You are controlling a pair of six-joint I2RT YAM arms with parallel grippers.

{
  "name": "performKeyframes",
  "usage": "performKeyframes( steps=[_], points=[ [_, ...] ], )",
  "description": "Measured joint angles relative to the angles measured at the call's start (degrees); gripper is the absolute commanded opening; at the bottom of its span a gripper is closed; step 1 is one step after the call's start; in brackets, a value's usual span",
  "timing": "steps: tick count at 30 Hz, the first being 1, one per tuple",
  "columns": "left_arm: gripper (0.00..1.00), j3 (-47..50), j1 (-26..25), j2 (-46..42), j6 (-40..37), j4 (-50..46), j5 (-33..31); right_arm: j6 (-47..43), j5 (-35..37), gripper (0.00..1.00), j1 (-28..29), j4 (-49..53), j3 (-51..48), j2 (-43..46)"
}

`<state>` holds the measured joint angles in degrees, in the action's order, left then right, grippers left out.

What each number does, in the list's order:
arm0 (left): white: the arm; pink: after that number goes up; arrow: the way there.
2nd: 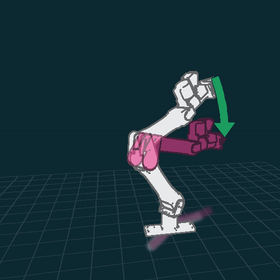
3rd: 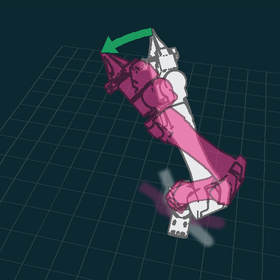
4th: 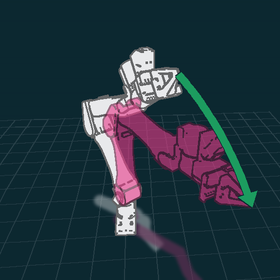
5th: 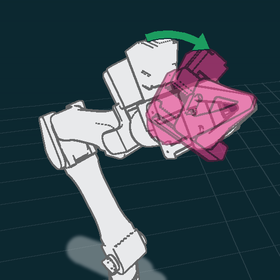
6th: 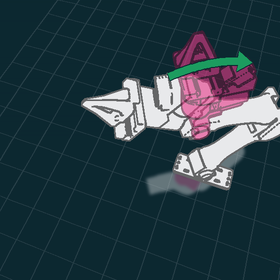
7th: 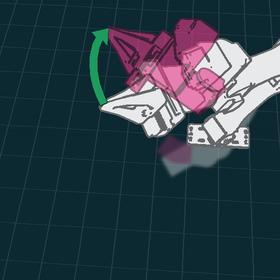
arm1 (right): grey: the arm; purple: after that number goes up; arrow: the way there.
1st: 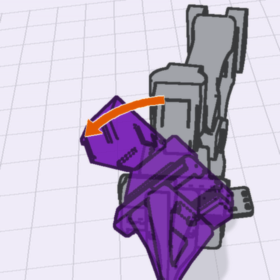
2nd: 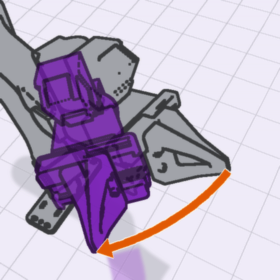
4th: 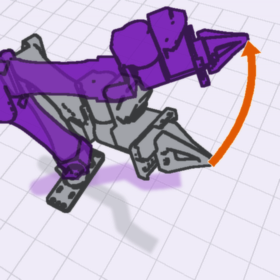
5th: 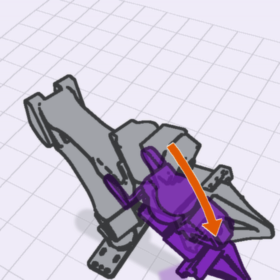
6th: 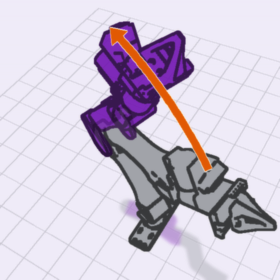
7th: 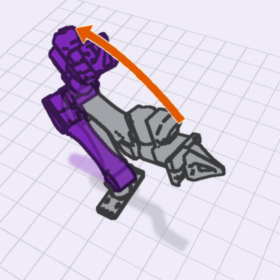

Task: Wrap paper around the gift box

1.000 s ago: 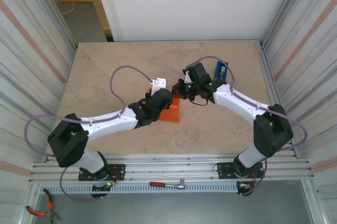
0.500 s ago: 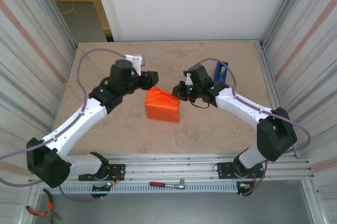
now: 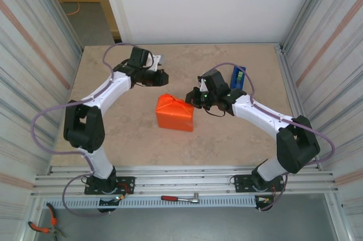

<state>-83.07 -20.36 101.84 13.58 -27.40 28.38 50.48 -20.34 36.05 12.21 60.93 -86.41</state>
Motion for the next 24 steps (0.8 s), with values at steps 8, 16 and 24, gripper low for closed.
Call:
performKeyframes(
  steps=[8,16,24],
  points=[
    [0.00,-2.3,0.0,1.8,-7.1,-9.4,9.2,0.0,0.2,0.00,0.0,0.0,0.0,0.0],
    [0.00,-1.4,0.0,-0.2,-10.8,-14.2,14.8,0.0,0.9,0.00,0.0,0.0,-0.1,0.2],
    [0.00,1.8,0.0,-2.7,-12.0,-15.1,17.7,0.0,0.9,0.00,0.0,-0.2,-0.3,0.2]
  ],
)
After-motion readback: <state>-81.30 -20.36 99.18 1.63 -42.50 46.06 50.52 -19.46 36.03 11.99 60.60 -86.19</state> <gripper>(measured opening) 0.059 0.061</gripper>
